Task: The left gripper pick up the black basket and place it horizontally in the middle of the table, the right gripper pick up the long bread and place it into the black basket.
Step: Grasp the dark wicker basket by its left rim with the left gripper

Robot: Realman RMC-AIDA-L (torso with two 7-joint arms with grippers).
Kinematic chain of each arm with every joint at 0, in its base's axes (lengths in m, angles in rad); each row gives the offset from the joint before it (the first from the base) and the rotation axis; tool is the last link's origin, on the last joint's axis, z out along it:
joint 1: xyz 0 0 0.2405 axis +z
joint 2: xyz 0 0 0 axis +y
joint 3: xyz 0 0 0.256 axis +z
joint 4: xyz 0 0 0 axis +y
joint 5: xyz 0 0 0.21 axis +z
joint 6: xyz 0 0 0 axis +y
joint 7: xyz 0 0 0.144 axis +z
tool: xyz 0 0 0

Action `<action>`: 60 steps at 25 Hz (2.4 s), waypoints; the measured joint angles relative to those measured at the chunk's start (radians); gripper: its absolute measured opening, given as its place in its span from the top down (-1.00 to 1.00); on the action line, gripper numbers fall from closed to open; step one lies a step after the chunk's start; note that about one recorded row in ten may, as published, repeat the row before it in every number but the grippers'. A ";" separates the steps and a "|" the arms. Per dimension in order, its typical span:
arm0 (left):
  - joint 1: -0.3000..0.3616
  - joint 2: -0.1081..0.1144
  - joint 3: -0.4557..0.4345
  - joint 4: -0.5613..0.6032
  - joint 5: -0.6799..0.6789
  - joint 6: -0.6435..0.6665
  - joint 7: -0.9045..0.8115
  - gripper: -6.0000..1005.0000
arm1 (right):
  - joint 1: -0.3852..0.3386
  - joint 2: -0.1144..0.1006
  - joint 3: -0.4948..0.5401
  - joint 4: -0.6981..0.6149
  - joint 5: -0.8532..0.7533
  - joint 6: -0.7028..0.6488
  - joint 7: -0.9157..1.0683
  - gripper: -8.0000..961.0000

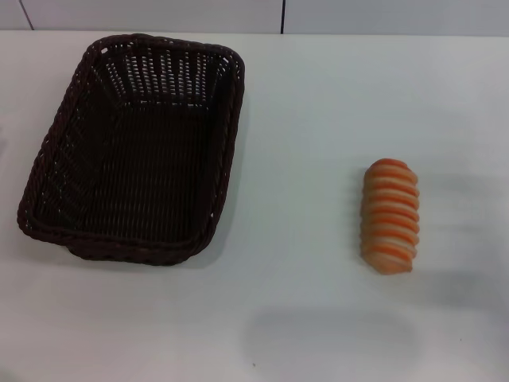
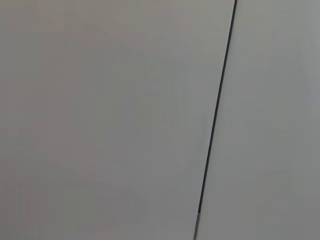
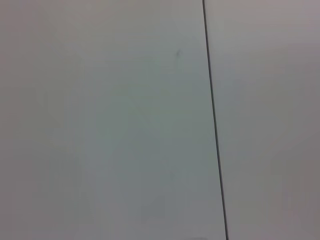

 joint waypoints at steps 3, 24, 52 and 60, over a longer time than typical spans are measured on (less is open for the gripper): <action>-0.001 0.001 0.000 0.000 0.000 0.000 0.000 -0.66 | 0.003 0.000 0.000 0.000 0.000 0.002 0.000 -0.46; -0.001 -0.002 0.000 0.002 0.000 0.000 0.000 -0.66 | 0.016 -0.002 0.010 0.000 0.005 0.004 0.000 -0.46; 0.008 -0.004 0.000 0.024 0.000 -0.004 0.001 -0.66 | 0.024 0.000 0.012 0.000 0.008 0.004 0.000 -0.46; 0.005 -0.003 0.000 0.025 0.000 -0.007 0.002 -0.66 | 0.027 0.000 0.012 0.000 0.008 0.004 0.000 -0.46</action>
